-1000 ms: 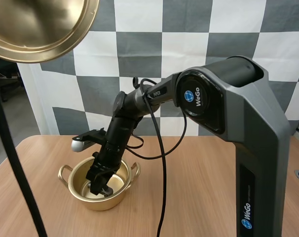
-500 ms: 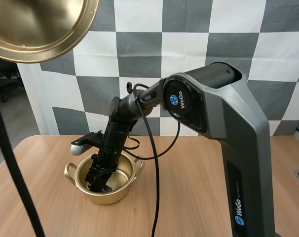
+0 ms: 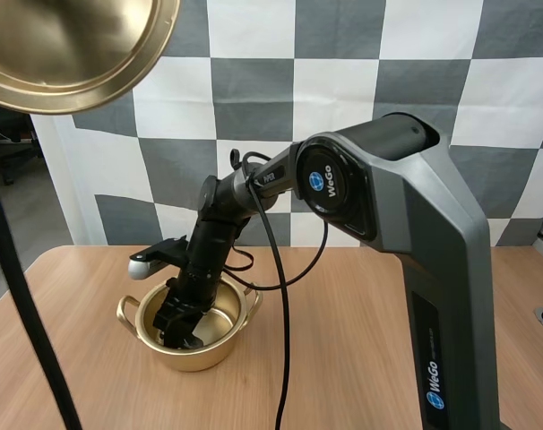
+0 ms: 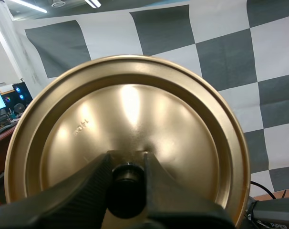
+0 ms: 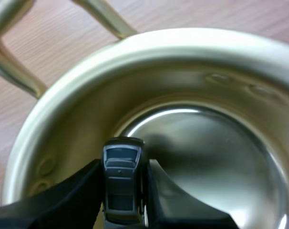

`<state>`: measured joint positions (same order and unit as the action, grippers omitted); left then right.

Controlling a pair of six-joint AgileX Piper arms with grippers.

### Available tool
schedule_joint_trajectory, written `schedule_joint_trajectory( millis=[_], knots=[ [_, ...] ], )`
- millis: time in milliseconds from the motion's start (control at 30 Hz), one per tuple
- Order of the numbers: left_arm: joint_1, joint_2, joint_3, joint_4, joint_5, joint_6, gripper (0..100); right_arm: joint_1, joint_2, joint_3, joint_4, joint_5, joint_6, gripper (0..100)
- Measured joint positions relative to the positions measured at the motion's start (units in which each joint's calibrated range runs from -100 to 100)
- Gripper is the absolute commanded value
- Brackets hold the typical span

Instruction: Open the pot, put the car inside, and close it

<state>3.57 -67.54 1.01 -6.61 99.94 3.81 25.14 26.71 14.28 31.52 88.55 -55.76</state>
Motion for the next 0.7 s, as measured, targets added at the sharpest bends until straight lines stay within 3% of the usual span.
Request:
schedule_joint_trajectory(
  millis=[67,233,367,700],
  knots=[
    [0.0,0.0,0.0,0.0,0.0,0.0,0,0.0,0.0,0.0,-0.7,-0.4,0.8,2],
    [0.0,0.0,0.0,-0.1,0.0,0.0,0,0.0,0.0,0.0,-1.4,-0.2,0.8,36],
    [0.0,0.0,0.0,-0.1,0.0,0.0,0,0.0,0.0,0.0,-1.9,1.3,0.6,49],
    [0.0,-0.4,0.0,-0.1,0.0,0.0,0,0.0,0.0,0.0,-3.3,-0.7,0.6,49]
  ],
)
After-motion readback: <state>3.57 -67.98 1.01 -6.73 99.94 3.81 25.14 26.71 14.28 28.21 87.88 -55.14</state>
